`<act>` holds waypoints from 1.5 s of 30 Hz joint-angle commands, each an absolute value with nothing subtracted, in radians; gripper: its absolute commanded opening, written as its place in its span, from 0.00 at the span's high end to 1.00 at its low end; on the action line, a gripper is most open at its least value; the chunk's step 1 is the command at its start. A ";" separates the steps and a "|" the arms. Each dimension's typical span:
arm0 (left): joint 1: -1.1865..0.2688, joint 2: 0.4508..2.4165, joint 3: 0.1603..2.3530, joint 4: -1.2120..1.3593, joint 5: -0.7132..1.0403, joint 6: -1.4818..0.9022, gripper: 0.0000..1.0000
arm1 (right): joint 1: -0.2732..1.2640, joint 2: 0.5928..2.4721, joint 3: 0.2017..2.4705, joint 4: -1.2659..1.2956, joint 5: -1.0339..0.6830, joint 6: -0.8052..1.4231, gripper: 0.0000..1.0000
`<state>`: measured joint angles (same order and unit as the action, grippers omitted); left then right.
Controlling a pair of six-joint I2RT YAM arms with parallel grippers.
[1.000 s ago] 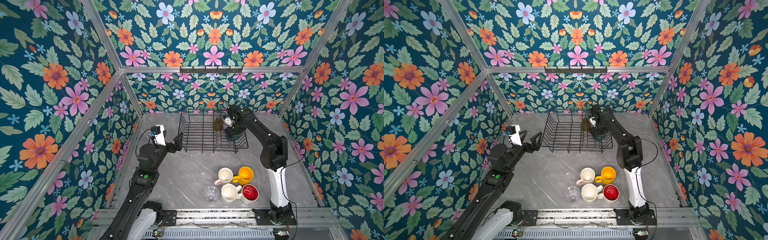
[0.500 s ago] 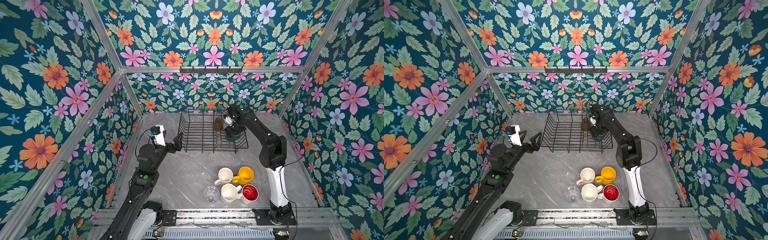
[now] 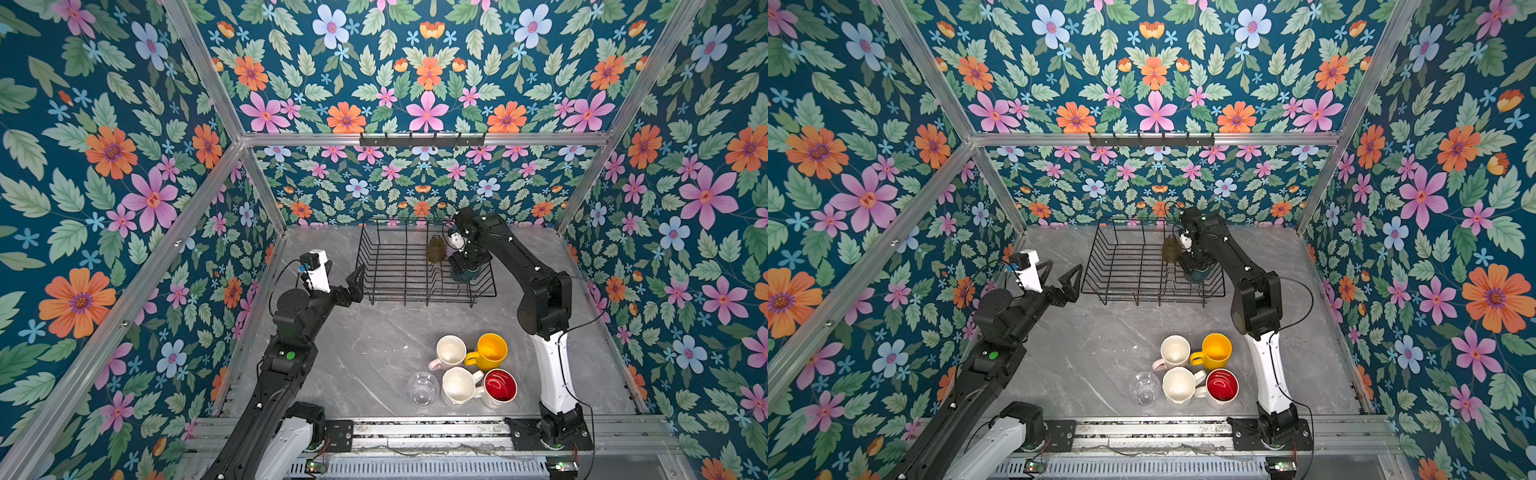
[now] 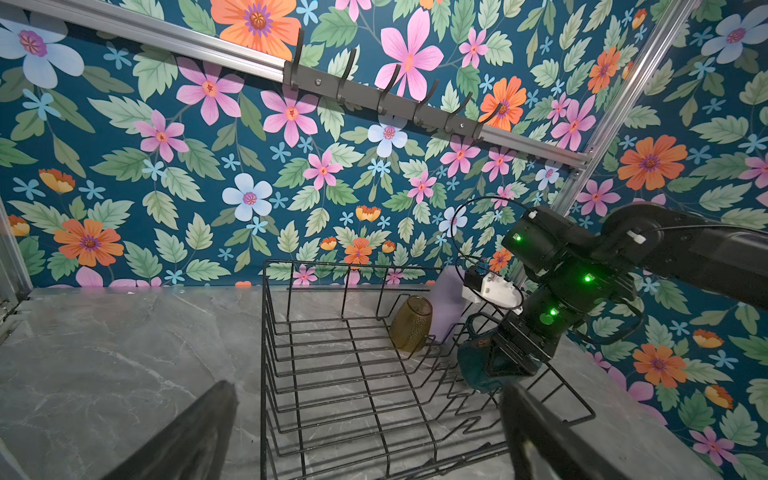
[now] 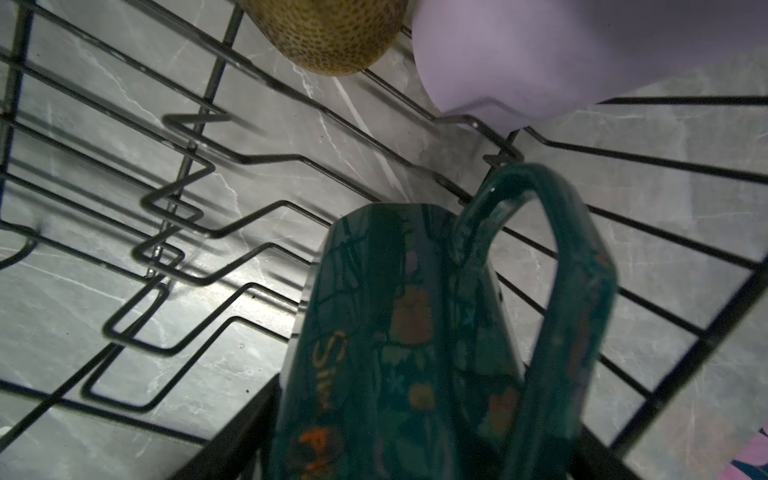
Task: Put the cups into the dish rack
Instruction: 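Lower the green mug into the rack beside the lavender cup with the right gripper, then open the right gripper and lift it off the upside-down green mug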
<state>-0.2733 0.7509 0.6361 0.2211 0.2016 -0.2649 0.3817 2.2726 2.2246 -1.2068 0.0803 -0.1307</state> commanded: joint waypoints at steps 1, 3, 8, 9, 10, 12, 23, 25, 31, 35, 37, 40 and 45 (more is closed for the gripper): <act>-0.273 0.746 0.642 0.232 0.203 -0.271 0.00 | 0.384 2.275 2.231 -1.234 0.034 -0.119 0.20; -0.273 0.746 0.642 0.232 0.202 -0.271 0.00 | 0.384 2.269 2.227 -1.227 0.038 -0.115 0.20; -0.273 0.745 0.643 0.232 0.204 -0.271 0.00 | 0.384 2.255 2.228 -1.221 0.052 -0.099 0.19; -0.272 0.745 0.642 0.232 0.204 -0.271 0.00 | 0.384 2.254 2.227 -1.223 0.055 -0.100 0.19; -0.273 0.746 0.643 0.232 0.204 -0.270 0.00 | 0.384 2.251 2.228 -1.223 0.058 -0.098 0.18; -0.273 0.746 0.643 0.232 0.204 -0.271 0.00 | 0.384 2.249 2.228 -1.224 0.061 -0.094 0.12; -0.273 0.740 0.641 0.230 0.202 -0.271 0.00 | 0.384 2.243 2.217 -1.226 0.066 -0.083 0.12; -0.272 0.739 0.641 0.230 0.202 -0.271 0.00 | 0.385 2.233 2.210 -1.223 0.074 -0.077 0.13; -0.272 0.741 0.641 0.230 0.202 -0.271 0.00 | 0.385 2.199 2.179 -1.199 0.129 -0.053 0.23; -0.273 0.739 0.641 0.230 0.203 -0.272 0.00 | 0.386 2.191 2.189 -1.201 0.130 -0.044 0.36; -0.273 0.739 0.643 0.230 0.204 -0.273 0.00 | 0.386 2.199 2.215 -1.216 0.130 -0.038 0.43; -0.273 0.735 0.641 0.230 0.204 -0.275 0.00 | 0.386 2.233 2.289 -1.275 0.130 -0.022 0.47; -0.273 0.727 0.641 0.223 0.201 -0.275 0.00 | 0.384 2.297 2.425 -1.381 0.118 0.010 0.51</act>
<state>-0.2733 0.7319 0.6361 0.2153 0.2012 -0.2657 0.3859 2.2833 2.3791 -1.3247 0.1036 -0.0254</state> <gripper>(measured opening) 0.998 0.745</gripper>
